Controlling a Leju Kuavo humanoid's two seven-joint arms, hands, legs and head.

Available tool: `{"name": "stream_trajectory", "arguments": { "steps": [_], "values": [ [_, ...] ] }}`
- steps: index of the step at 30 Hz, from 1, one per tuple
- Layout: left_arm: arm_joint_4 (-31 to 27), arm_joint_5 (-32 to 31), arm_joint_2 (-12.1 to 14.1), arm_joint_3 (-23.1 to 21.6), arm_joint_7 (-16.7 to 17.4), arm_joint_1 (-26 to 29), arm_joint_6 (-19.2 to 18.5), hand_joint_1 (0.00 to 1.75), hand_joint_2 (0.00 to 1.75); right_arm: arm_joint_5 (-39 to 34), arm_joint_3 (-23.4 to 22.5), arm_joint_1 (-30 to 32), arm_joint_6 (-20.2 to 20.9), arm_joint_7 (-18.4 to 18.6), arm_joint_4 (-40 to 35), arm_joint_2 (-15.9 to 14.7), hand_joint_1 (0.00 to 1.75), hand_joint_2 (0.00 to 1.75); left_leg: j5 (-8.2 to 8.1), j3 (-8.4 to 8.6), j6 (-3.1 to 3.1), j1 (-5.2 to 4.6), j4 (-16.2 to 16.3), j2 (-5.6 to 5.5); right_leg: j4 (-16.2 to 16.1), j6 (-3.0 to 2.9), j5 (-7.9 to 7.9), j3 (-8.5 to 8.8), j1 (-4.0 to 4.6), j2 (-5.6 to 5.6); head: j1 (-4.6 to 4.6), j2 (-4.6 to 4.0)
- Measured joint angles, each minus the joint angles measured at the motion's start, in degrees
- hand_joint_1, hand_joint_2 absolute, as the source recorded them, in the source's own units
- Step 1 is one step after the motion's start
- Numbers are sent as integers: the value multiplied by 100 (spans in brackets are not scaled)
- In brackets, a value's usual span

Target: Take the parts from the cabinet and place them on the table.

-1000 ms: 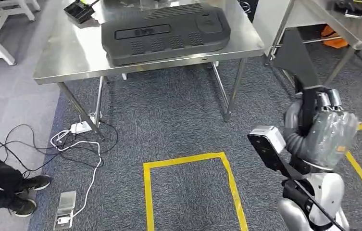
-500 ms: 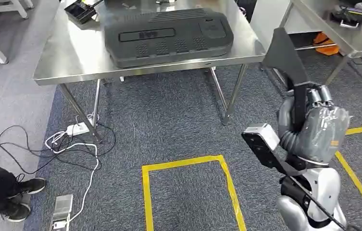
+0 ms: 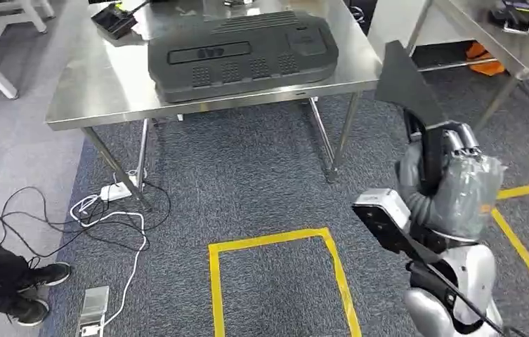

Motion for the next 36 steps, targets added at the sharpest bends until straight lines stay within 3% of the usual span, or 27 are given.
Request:
{"name": "stream_trajectory", "arguments": {
  "steps": [1, 2, 3, 6, 8, 10, 11, 12, 13, 15, 16, 17, 18, 19, 21, 22, 23, 26, 28, 29, 31, 32, 33, 34, 36],
  "values": [
    [0, -13, 0, 0, 2, 7, -9, 0, 175, -35, 18, 0, 7, -26, 0, 0, 175, 175, -119, -219, -17, 13, 400, 0, 0, -8, -10, 7, 1, 1, -13, 0],
    [0, -16, 0, 0, 2, 9, -18, 0, 175, -116, 42, 0, 22, -40, 0, 0, 175, 175, -110, -342, -24, 23, 579, 0, 1, -7, -19, 18, 0, 5, -28, 0],
    [0, -18, 0, 0, 2, 8, -22, 0, 175, -171, 61, 0, 42, -42, 0, 0, 175, 175, 40, -324, -21, 33, 464, 0, 1, -5, -30, 37, -2, 14, -35, 0],
    [0, -18, 0, 0, 2, 2, -24, 0, 175, -219, 90, -10, 66, -26, 0, 0, 175, 175, 833, 243, 38, 35, -869, -7, 0, 50, -91, 135, -9, 33, -64, 0],
    [0, -18, 0, 0, 2, -8, -24, 0, 175, -243, 96, -47, 66, -2, 0, -2, 175, 175, 756, 318, 66, -11, -1134, -28, 6, 113, -115, 121, 10, 52, -79, 0],
    [0, -24, 0, 0, 2, 0, -24, 0, 175, -345, 103, -67, 27, 2, 0, -2, 175, 175, 746, 312, 112, -46, -1128, -26, -64, 186, -101, 147, -4, 51, -72, 0],
    [0, -24, 2, 0, 2, -7, -24, 0, 175, -394, 105, -72, -11, 0, 0, 0, 175, 175, 765, 328, 157, -46, -1174, -26, -88, 230, -98, 170, -5, 51, -72, 0],
    [0, -26, 2, 0, 4, -14, -24, 0, 175, -407, 109, -78, -48, -3, 0, -2, 175, 175, 806, 387, 212, 21, -1270, -13, -40, 254, -149, 188, -28, 40, -66, 0],
    [0, -29, 2, 0, 4, -19, -22, 0, 175, -416, 118, -92, -98, -13, 0, -2, 175, 175, 809, 421, 247, 10, -1306, -10, 119, 253, -248, 129, -2, 24, -40, 0],
    [0, -31, 2, 0, 4, -21, -15, 0, 175, -429, 133, -123, -186, -29, 0, -4, 175, 175, 795, 435, 292, -2, -1307, 12, 974, 253, -671, -313, 12, 24, 48, 0],
    [0, -31, 2, 0, 9, -19, -13, 0, 175, -437, 135, -121, -199, -33, 0, -7, 175, 175, 784, 442, 308, -17, -1306, 16, 1366, 259, -799, -527, 14, 24, 76, 0],
    [0, -31, 2, 0, 11, -19, -9, 0, 175, -446, 138, -120, -222, -33, 0, -11, 175, 175, 772, 445, 320, -27, -1298, 17, 1600, 263, -819, -675, 14, 23, 98, 0],
    [0, -37, 2, 0, 13, -19, -9, 0, 175, -448, 138, -118, -262, -35, 0, -11, 175, 175, 757, 455, 323, -31, -1294, 17, 1577, 261, -709, -700, 13, 22, 116, 0],
    [0, -48, 2, 0, 17, -19, -9, 0, 175, -444, 138, -118, -312, -35, 0, -13, 175, 175, 738, 475, 320, -32, -1284, 12, 1277, 248, -464, -592, 14, 22, 148, 0],
    [0, -72, 2, 0, 20, -19, -9, 0, 175, -381, 138, -120, -360, -31, 0, -13, 175, 175, 676, 537, 288, -30, -1256, 6, 292, 222, 89, -160, 13, 9, 218, 0],
    [0, -77, 2, 0, 31, -22, -9, 0, 175, -337, 138, -121, -367, -13, 0, -13, 175, 175, 646, 545, 251, -43, -1244, 5, 66, 206, 34, -34, 24, -14, 249, 0],
    [0, -81, 2, 0, 37, -32, -9, 0, 175, -304, 140, -121, -374, 2, 0, -15, 175, 175, 621, 524, 214, -73, -1185, -3, -18, 178, 47, -41, 52, 7, 254, 0],
    [0, -85, 2, 0, 42, -34, -11, 0, 175, -206, 142, -112, -378, 46, 0, -22, 175, 175, 620, 565, 141, -70, -1251, 10, -10, 116, 32, -43, 56, 30, 186, 0],
    [0, -88, 7, 0, 50, -47, -11, 0, 175, -160, 142, -115, -382, 83, 0, -22, 175, 175, 484, 557, 57, -55, -1068, 1, -78, 62, 46, 23, 9, 20, 172, 0],
    [0, -88, 7, 0, 50, -53, -11, 0, 175, -142, 144, -117, -389, 90, 0, -22, 175, 175, 300, 407, 28, -44, -752, 2, -78, 25, 31, 34, 6, 6, 105, 0],
    [0, -88, 9, 0, 52, -40, -11, 0, 175, -129, 149, -113, -395, 100, 0, -22, 175, 175, -103, -74, -24, -8, 189, 1, -75, -8, 8, 49, 9, 0, 46, 0],
    [0, -90, 9, 0, 52, -27, -11, 0, 175, -125, 151, -112, -395, 100, 0, -22, 175, 175, -164, -264, -42, 4, 517, 1, -73, -13, -1, 59, 8, 1, 35, 0],
    [0, -88, 9, 0, 52, -18, -11, 0, 175, -125, 155, -109, -398, 103, 0, -22, 175, 175, -73, -322, -48, 17, 545, 2, -73, -11, -16, 79, 6, 8, 13, 0],
    [0, -90, 9, 0, 53, -18, -11, 0, 175, -123, 157, -108, -398, 103, 0, -22, 175, 175, 138, -248, -43, 27, 321, 2, -73, -4, -35, 105, 4, 18, -2, 0],
    [0, -92, 20, 0, 52, -22, -11, 0, 175, -112, 160, -108, -400, 109, 0, -22, 175, 175, 729, 171, -5, 33, -662, 1, -73, 34, -83, 190, -1, 29, -28, 0]
  ]
}}
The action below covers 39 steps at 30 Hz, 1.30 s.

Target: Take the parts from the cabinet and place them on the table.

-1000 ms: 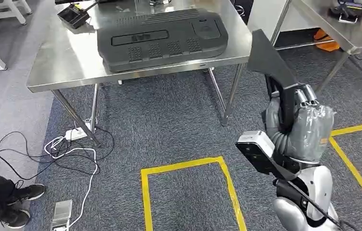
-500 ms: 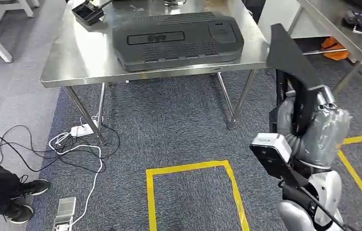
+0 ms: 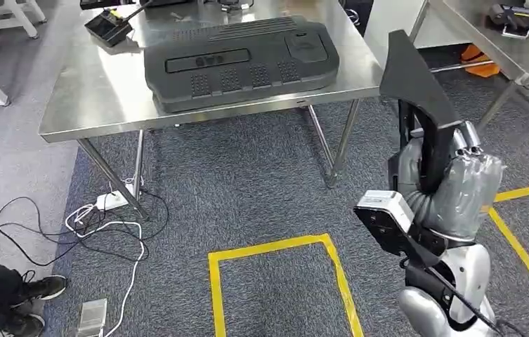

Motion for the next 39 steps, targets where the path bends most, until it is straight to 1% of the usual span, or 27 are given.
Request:
{"name": "stream_trajectory", "arguments": {
  "steps": [1, 2, 5, 7, 8, 10, 11, 12, 13, 14, 15, 16, 17, 18, 21, 23, 26, 27, 28, 29, 31, 32, 35, 36, 37, 38, 39],
  "values": [
    [0, -7, 2, 0, 0, 0, 0, 0, 175, 7, 0, 1, -2, 7, 0, 0, 175, 175, 117, 151, 34, -4, -442, -8, -10, 21, -26, 25, -6, 0, -15, 0],
    [2, -7, 9, 0, 2, -1, 0, 0, 175, 9, 2, -3, -15, 9, 0, 0, 175, 175, 54, 188, 58, -51, -501, -19, 5, 54, -44, 11, 23, 4, -24, 0],
    [2, -20, 13, 0, 9, 15, -9, 0, 175, 18, 11, 17, -24, 26, 0, 0, 175, 175, 30, 181, 136, -97, -539, -25, -68, 158, -28, 25, -9, 12, -20, 0],
    [2, -15, 26, 0, 7, 3, -9, 0, 175, 18, 15, 22, -26, 26, 2, 0, 175, 175, 80, 276, 220, -34, -681, -11, 7, 205, -102, 57, -13, -11, -2, 0],
    [2, -9, 26, 0, 7, -4, -9, 0, 175, 20, 17, 14, -26, 26, 2, -2, 175, 175, 74, 300, 263, -32, -700, -10, 262, 202, -246, -64, -9, -11, 24, 0],
    [2, 9, 26, 0, 7, 2, -13, 0, 175, 20, 20, 23, -26, 26, 11, -2, 175, 175, 49, 317, 302, -39, -698, 1, 1166, 215, -656, -556, 7, -7, 103, 0],
    [2, 11, 26, 0, 7, 9, -17, 0, 175, 20, 20, 33, -26, 26, 20, 0, 175, 175, 32, 328, 316, -48, -695, 4, 1574, 228, -763, -795, 7, -8, 137, 0],
    [2, 15, 26, 0, 7, 15, -17, 0, 175, 20, 20, 40, -26, 28, 31, 0, 175, 175, 14, 343, 321, -51, -690, 3, 1724, 235, -722, -916, 5, -9, 153, 0],
    [2, 15, 26, 0, 7, 19, -17, 0, 175, 20, 22, 42, -26, 28, 41, 0, 175, 175, -13, 374, 314, -50, -683, 1, 1583, 233, -529, -893, 3, -10, 175, 0],
    [2, 15, 26, 0, 7, 20, -17, 0, 175, 20, 22, 40, -26, 28, 46, 0, 175, 175, -44, 412, 304, -47, -676, -4, 1223, 224, -261, -754, 0, -12, 203, 0],
    [0, 15, 26, 0, 7, 21, -24, 0, 175, 20, 22, 39, -26, 28, 50, 0, 175, 175, -87, 467, 276, -40, -662, -13, 653, 218, 76, -507, -2, -18, 240, 0],
    [0, 15, 26, 0, 7, 21, -26, 0, 175, 20, 22, 37, -26, 26, 52, 0, 175, 175, -136, 493, 241, -38, -640, -16, 181, 203, 281, -321, -1, -38, 271, 0],
    [2, 22, 26, 0, 7, 16, -26, 0, 175, 20, 28, 32, -26, 26, 63, 0, 175, 175, -172, 486, 192, -77, -612, -17, 103, 204, 151, -271, 40, -45, 295, 0],
    [2, 22, 26, 0, 7, 13, -26, 0, 175, 20, 31, 37, -29, 28, 66, 0, 175, 175, -190, 465, 159, -78, -585, -23, 78, 138, 160, -281, 29, -26, 298, 0],
    [2, 22, 26, 0, 7, 15, -26, 0, 175, 22, 35, 44, -29, 31, 74, 0, 175, 175, -214, 505, 78, -59, -623, -18, 56, 56, 137, -275, 51, -6, 210, 0],
    [2, 22, 26, 0, 0, 9, -26, 0, 175, 22, 35, 41, -33, 28, 74, 0, 175, 175, -384, 448, 5, -50, -347, -17, 23, -8, 115, -205, 18, -20, 171, 0],
    [2, 24, 26, 0, -2, 34, -35, 0, 175, 13, 35, 42, -59, -4, 83, 0, 175, 175, -897, -270, -48, -26, 985, -17, 25, -77, 52, -141, 32, -37, 68, 0],
    [2, 22, 26, 0, -4, 44, -35, 0, 175, 9, 37, 42, -66, -15, 92, 0, 175, 175, -886, -436, -51, -22, 1207, -18, 26, -79, 32, -118, 36, -31, 57, 0],
    [2, 22, 26, 0, -4, 52, -35, 0, 175, 5, 37, 42, -72, -18, 101, 2, 175, 175, -728, -466, -35, -24, 1147, -18, 25, -75, 6, -79, 41, -21, 48, 0],
    [2, 22, 26, 0, -4, 55, -35, 0, 175, -6, 37, 42, -81, -24, 107, 0, 175, 175, -477, -374, -9, -27, 858, -19, 25, -66, -22, -34, 45, -9, 33, 0],
    [2, 15, 26, 0, -4, 55, -35, 0, 175, -87, 37, 38, -127, -61, 111, 2, 175, 175, 165, 38, 97, -63, -214, -22, 16, -43, -90, 84, 53, -2, 2, 0],
    [4, 11, 37, 0, -4, 53, -35, 0, 175, -146, 37, 38, -160, -74, 116, 2, 175, 175, 121, 127, 161, -93, -392, -29, 0, -25, -109, 109, 44, -4, 0, 0],
    [4, -22, 41, 0, -2, 52, -50, 0, 175, -334, 37, 30, -243, -155, 127, 7, 175, 175, 68, 143, 213, -152, -524, -27, -44, 69, -124, 103, 24, 3, -29, 0],
    [4, -35, 41, 0, -2, 49, -50, 0, 175, -345, 39, 25, -265, -184, 127, 7, 175, 175, 74, 160, 232, -149, -574, -27, -76, 106, -120, 126, 28, -2, -35, 0],
    [2, -37, 41, 0, 0, 50, -50, 0, 175, -349, 39, 23, -280, -197, 129, 7, 175, 175, 124, 240, 256, -48, -698, -23, -49, 123, -164, 157, 33, -3, -31, 0],
    [4, -39, 44, 0, 0, 48, -50, 0, 175, -358, 42, 21, -287, -208, 136, 7, 175, 175, 122, 299, 270, -64, -755, -21, 98, 131, -229, 121, 50, -10, -22, 0],
    [4, -39, 46, 0, 0, 41, -52, 0, 175, -407, 44, 5, -300, -221, 138, 7, 175, 175, 117, 313, 298, -61, -762, -10, 421, 135, -408, -54, 40, -8, 13, 0]
  ]
}}
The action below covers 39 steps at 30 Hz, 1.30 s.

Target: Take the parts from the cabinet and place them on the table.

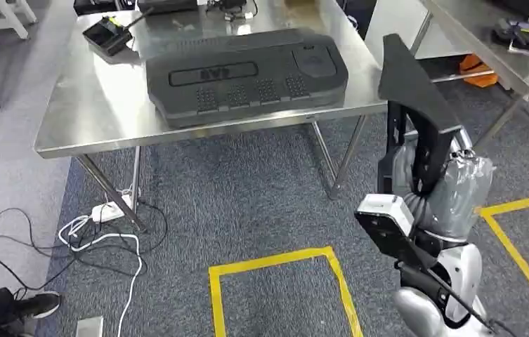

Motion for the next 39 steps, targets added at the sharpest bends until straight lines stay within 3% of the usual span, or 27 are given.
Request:
{"name": "stream_trajectory", "arguments": {
  "steps": [2, 3, 4, 5, 7, 8, 9, 12, 14, 15, 17, 18, 19, 20, 22, 23, 24, 27, 29, 30, 32, 33, 34, 35, 37, 38, 39],
  "values": [
    [0, -2, -2, 0, 0, 3, -9, 0, 175, -52, 13, 12, -9, -48, 15, 0, 175, 175, -34, 30, 23, -3, 4, 8, 911, 37, -350, -517, 2, 0, 76, 0],
    [0, 0, -2, 0, 0, 9, -13, 0, 175, -52, 20, 14, 5, -55, 22, 0, 175, 175, -58, 37, 20, -3, 19, 8, 1177, 57, -376, -706, 2, 0, 87, 0],
    [0, 2, -2, 0, 0, 17, -13, 0, 175, -54, 28, 13, 40, -48, 22, 0, 175, 175, -88, 52, 15, 0, 36, 8, 1185, 72, -261, -768, -5, -2, 111, 0],
    [0, 2, 0, 0, 0, 25, -13, 0, 175, -48, 39, 10, 92, -29, 22, -2, 175, 175, -124, 80, 4, 7, 59, 6, 923, 77, -22, -691, -18, -4, 146, 0],
    [0, -2, -2, 0, -2, 25, -17, 0, 175, 103, 52, -4, 96, 31, 22, -13, 175, 175, -230, 141, -54, 34, 140, -8, -75, 102, 589, -285, -49, -23, 196, 0],
    [2, -4, 0, 0, -2, 26, -17, 0, 175, 173, 52, -9, 85, 46, 24, -13, 175, 175, -278, 135, -100, 28, 169, -11, -238, 114, 495, -194, -37, -34, 221, 0],
    [2, -4, 4, 0, -2, 13, -17, 0, 175, 251, 57, -16, 59, 66, 22, -13, 175, 175, -324, 113, -148, -7, 252, -19, -313, 64, 490, -203, -3, -5, 260, -2],
    [2, -9, 4, 0, -2, 20, -17, 0, 175, 417, 57, -8, -32, 66, 20, -17, 175, 175, -323, 144, -203, 7, 193, -18, -281, -52, 459, -215, 18, 25, 168, 0],
    [2, -15, 4, 0, -2, 7, -15, 0, 175, 451, 57, -21, -150, 24, 20, -20, 175, 175, -436, 152, -272, 17, 343, -17, -317, -121, 450, -152, -25, 17, 160, 0],
    [2, -15, 4, 0, -2, -3, -13, 0, 175, 464, 57, -24, -210, -2, 17, -20, 175, 175, -599, 10, -297, 18, 649, -11, -317, -158, 426, -128, -29, 3, 87, 0],
    [2, -22, 4, 0, 0, 1, -13, 0, 175, 505, 57, -30, -291, -94, 20, -20, 175, 175, -965, -484, -330, 33, 1562, -11, -316, -191, 393, -93, -19, -3, 41, 0],
    [2, -22, 4, 0, 0, 10, -13, 0, 175, 514, 57, -35, -341, -148, 20, -22, 175, 175, -1042, -718, -334, 38, 1932, -11, -316, -199, 377, -78, -12, 0, 24, 0],
    [2, -22, 4, 0, 0, 16, -13, 0, 175, 494, 57, -37, -391, -203, 20, -22, 175, 175, -968, -831, -324, 36, 2027, -11, -316, -199, 355, -53, -6, 6, 13, -2],
    [2, -22, 4, 0, 0, 16, -13, 0, 175, 466, 59, -44, -437, -260, 20, -22, 175, 175, -773, -802, -297, 31, 1861, -11, -316, -193, 334, -19, 1, 17, 2, 0],
    [2, -22, 4, 0, 0, 12, -13, 0, 175, 472, 59, -78, -536, -345, 20, -22, 175, 175, -165, -457, -199, 0, 946, -15, -318, -180, 278, 76, 19, 33, -24, 0],
    [2, -22, 6, 0, 0, 12, -13, 0, 175, 481, 59, -102, -584, -374, 20, -22, 175, 175, 40, -287, -125, -46, 447, -22, -330, -166, 250, 112, 11, 34, -35, 0],
    [4, -17, 24, 0, 0, 8, -4, 0, 175, 481, 61, -125, -614, -393, 20, -22, 175, 175, -53, -230, -85, -61, 399, -18, -333, -135, 230, 122, 34, 36, -11, 0],
    [4, -9, 24, 0, 0, 8, 7, 0, 175, 527, 66, -140, -675, -424, 22, -20, 175, 175, -59, -230, -63, -115, 303, -22, -407, -49, 235, 129, -26, 40, -61, 0],
    [0, -9, 22, 0, -2, 1, 11, 0, 175, 569, 66, -156, -680, -437, 24, -22, 175, 175, 11, -91, -41, -28, 84, 0, -366, -2, 183, 188, -4, 27, -48, 0],
    [0, -4, 24, 0, -7, -7, 13, 0, 175, 573, 66, -179, -693, -444, 24, -22, 175, 175, 10, -40, -14, -16, 22, -2, -155, 1, 63, 86, 15, 15, -26, 0],
    [0, -7, 15, 0, -7, -9, 15, 0, 175, 575, 68, -188, -706, -446, 26, -22, 175, 175, -12, -7, 22, -14, 16, 7, 692, 41, -310, -388, 7, 13, 39, 0],
    [0, -7, 13, 0, -7, -6, 15, 0, 175, 575, 68, -182, -708, -446, 31, -22, 175, 175, -32, 3, 27, -15, 23, 9, 1062, 64, -411, -619, 6, 13, 61, 0],
    [0, -7, 13, 0, -7, -2, 15, 0, 175, 575, 68, -181, -708, -446, 33, -22, 175, 175, -57, 9, 25, -15, 41, 9, 1241, 84, -374, -774, 5, 12, 76, 0],
    [0, -4, 13, 0, -7, 2, 15, 0, 175, 575, 68, -181, -708, -446, 37, -22, 175, 175, -89, 28, 18, -9, 60, 7, 1132, 97, -198, -775, -1, 5, 96, 0],
    [0, -4, 13, 0, -7, 1, 15, 0, 175, 627, 68, -185, -710, -435, 39, -22, 175, 175, -181, 90, -18, 9, 125, -6, 253, 108, 410, -436, -23, -6, 157, 0],
    [0, -7, 13, 0, -7, 3, 15, 0, 175, 676, 68, -189, -710, -422, 39, -22, 175, 175, -242, 119, -54, 14, 173, -10, -247, 111, 613, -245, -35, -22, 188, 0],
    [0, -4, 13, 0, -7, -3, 15, 0, 175, 693, 70, -198, -712, -409, 48, -20, 175, 175, -276, 107, -99, -18, 197, -13, -251, 104, 473, -207, 10, -21, 208, 0]
  ]
}}
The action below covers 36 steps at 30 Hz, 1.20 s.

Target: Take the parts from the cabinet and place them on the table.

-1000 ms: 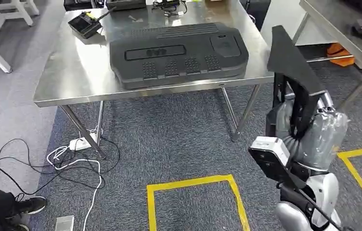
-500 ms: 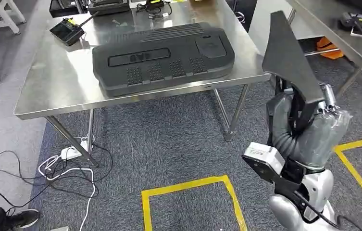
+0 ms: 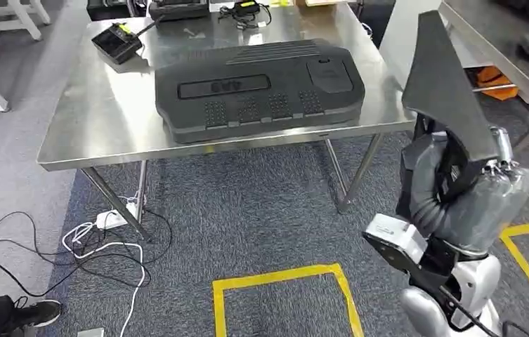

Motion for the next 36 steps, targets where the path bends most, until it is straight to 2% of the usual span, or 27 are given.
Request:
{"name": "stream_trajectory", "arguments": {
  "steps": [1, 4, 5, 6, 7, 9, 10, 11, 12, 14, 16, 18, 19, 20, 21, 22, 24, 25, 26, 27, 28, 29, 30, 31, 32, 34, 36],
  "values": [
    [0, -4, 0, 0, 0, -6, 0, 0, 175, 20, -2, -5, -7, 4, 0, 0, 175, 175, -28, -15, -30, -9, 40, -4, -45, -87, 14, 1, -8, 28, 13, 0],
    [0, -4, 0, 0, 2, -4, -2, 0, 175, 44, 0, -11, 18, 22, 0, 2, 175, 175, -41, 20, -93, 0, -2, 0, -63, -176, -6, 9, 13, 39, -61, 0],
    [0, -4, 0, 0, 2, -7, -2, 0, 175, 76, 0, -31, 56, 50, 0, 2, 175, 175, -101, 34, -131, 14, 50, -2, -94, -212, -1, 51, -24, 28, -44, 0],
    [0, -4, 0, 0, 0, -10, -2, 0, 175, 118, 0, -54, 107, 66, 0, 0, 175, 175, -196, -22, -168, 9, 238, 6, -98, -246, -23, 80, -31, 23, -81, -2],
    [0, -4, 0, 0, 2, -10, -2, 0, 175, 193, 0, -81, 186, 81, 0, 2, 175, 175, -358, -192, -192, 26, 582, 3, -98, -274, -41, 98, -30, 15, -145, 0],
    [0, -4, 0, 0, 2, 8, -2, 0, 175, 321, 2, -114, 304, 105, 0, -2, 175, 175, -686, -719, -232, 57, 1509, 3, -98, -298, -79, 135, -24, 7, -190, 0],
    [0, -4, 0, 0, 6, 23, -2, 0, 175, 360, 4, -142, 341, 109, 2, -4, 175, 175, -679, -894, -235, 66, 1743, 3, -97, -299, -98, 153, -24, 10, -195, 0],
    [0, -4, 0, 0, 9, 38, 0, 0, 175, 406, 9, -194, 374, 113, 4, -11, 175, 175, -536, -945, -231, 70, 1712, 3, -97, -297, -121, 181, -25, 21, -201, 0],
    [0, -4, 0, 0, 9, 44, 9, 0, 175, 435, 13, -264, 402, 125, 4, -20, 175, 175, -295, -883, -217, 71, 1458, 3, -97, -287, -145, 216, -26, 34, -216, 0],
    [0, -9, 0, 0, 13, 41, 33, 0, 175, 509, 37, -431, 483, 153, 4, -48, 175, 175, 330, -548, -150, 63, 525, -1, -98, -251, -208, 318, -25, 53, -243, 0],
    [0, -15, 4, 0, 20, 36, 35, 0, 175, 553, 68, -613, 639, 208, 2, -85, 175, 175, 332, -413, -85, -2, 147, -5, -102, -193, -252, 330, -5, 74, -258, 0],
    [0, -44, 2, 0, 28, 30, 28, 0, 175, 559, 96, -759, 774, 256, 2, -136, 175, 175, 279, -418, -62, -34, 129, -2, -154, -132, -245, 330, -35, 68, -267, 0],
    [0, -53, 4, 0, 31, 25, 22, 0, 175, 562, 105, -815, 811, 262, 0, -157, 175, 175, 277, -403, -39, -36, 96, -5, -197, -91, -245, 362, -33, 62, -278, 0],
    [-2, -54, 4, 0, 33, 14, 7, 0, 175, 568, 116, -867, 846, 282, -18, -186, 175, 175, 306, -328, -5, 34, -17, -6, -205, -55, -283, 402, -28, 62, -267, 0],
    [-2, -57, 7, 0, 33, 4, -9, 0, 175, 577, 133, -911, 861, 306, -26, -214, 175, 175, 310, -269, 20, 36, -65, -2, -91, -50, -344, 399, -41, 37, -254, 0],
    [-2, -57, 7, 0, 33, -11, -15, 0, 175, 577, 151, -992, 887, 317, -31, -256, 175, 175, 296, -238, 61, 39, -87, 5, 253, -50, -524, 217, -34, 30, -217, 0],
    [-2, -57, 7, 0, 46, -19, -35, 0, 175, 586, 175, -1053, 922, 323, -31, -302, 175, 175, 263, -205, 99, 29, -86, 10, 1123, -32, -860, -276, -21, 30, -153, 0],
    [-2, -57, 7, 0, 50, -16, -48, 0, 175, 588, 190, -1058, 936, 326, -31, -321, 175, 175, 239, -189, 106, 26, -84, 10, 1449, -24, -911, -491, -17, 30, -142, 0],
    [0, -57, 7, 0, 52, -10, -50, 0, 175, 586, 206, -1068, 951, 332, -28, -341, 175, 175, 214, -164, 106, 25, -77, 7, 1526, -23, -810, -598, -16, 29, -116, 0],
    [0, -57, 9, 0, 52, -9, -50, 0, 175, 586, 223, -1086, 953, 332, -28, -359, 175, 175, 184, -130, 103, 25, -69, 0, 1306, -28, -568, -553, -16, 26, -85, 0],
    [-2, -57, 7, 0, 52, -10, -52, 0, 175, 586, 238, -1116, 955, 332, -28, -372, 175, 175, 150, -94, 92, 26, -56, -3, 928, -38, -289, -424, -17, 24, -53, 0],
    [-2, -57, 7, 0, 52, -11, -55, 0, 175, 579, 256, -1158, 953, 339, -28, -389, 175, 175, 101, -48, 69, 27, -31, -8, 363, -48, 64, -205, -17, 17, -16, 0],
    [-2, -57, 9, 0, 52, -9, -55, 0, 175, 575, 271, -1190, 953, 345, -28, -400, 175, 175, 54, -39, 35, 28, -13, -8, 8, -67, 161, -76, -12, -4, 22, 0],
    [-2, -52, 9, 0, 52, -20, -55, 0, 175, 560, 286, -1207, 953, 363, -30, -406, 175, 175, 26, -64, -8, -18, 39, -11, -60, -72, 90, -47, 33, -5, 11, 0],
    [0, -52, 9, 0, 57, -18, -55, 0, 175, 555, 295, -1222, 960, 365, -28, -420, 175, 175, 24, -79, -35, -10, 32, -11, -52, -117, 85, -72, 25, 18, 20, 0],
    [-2, -52, 9, 0, 59, -13, -57, 0, 175, 549, 302, -1233, 960, 380, -28, -437, 175, 175, 20, -51, -67, -7, -2, -8, -61, -158, 63, -71, 39, 29, -33, 0],
    [-2, -52, 9, 0, 57, -26, -57, 0, 175, 549, 308, -1267, 957, 378, -31, -442, 175, 175, -81, -37, -146, 11, 109, -11, -118, -213, 68, -5, -10, 23, -28, 0]
  ]
}}
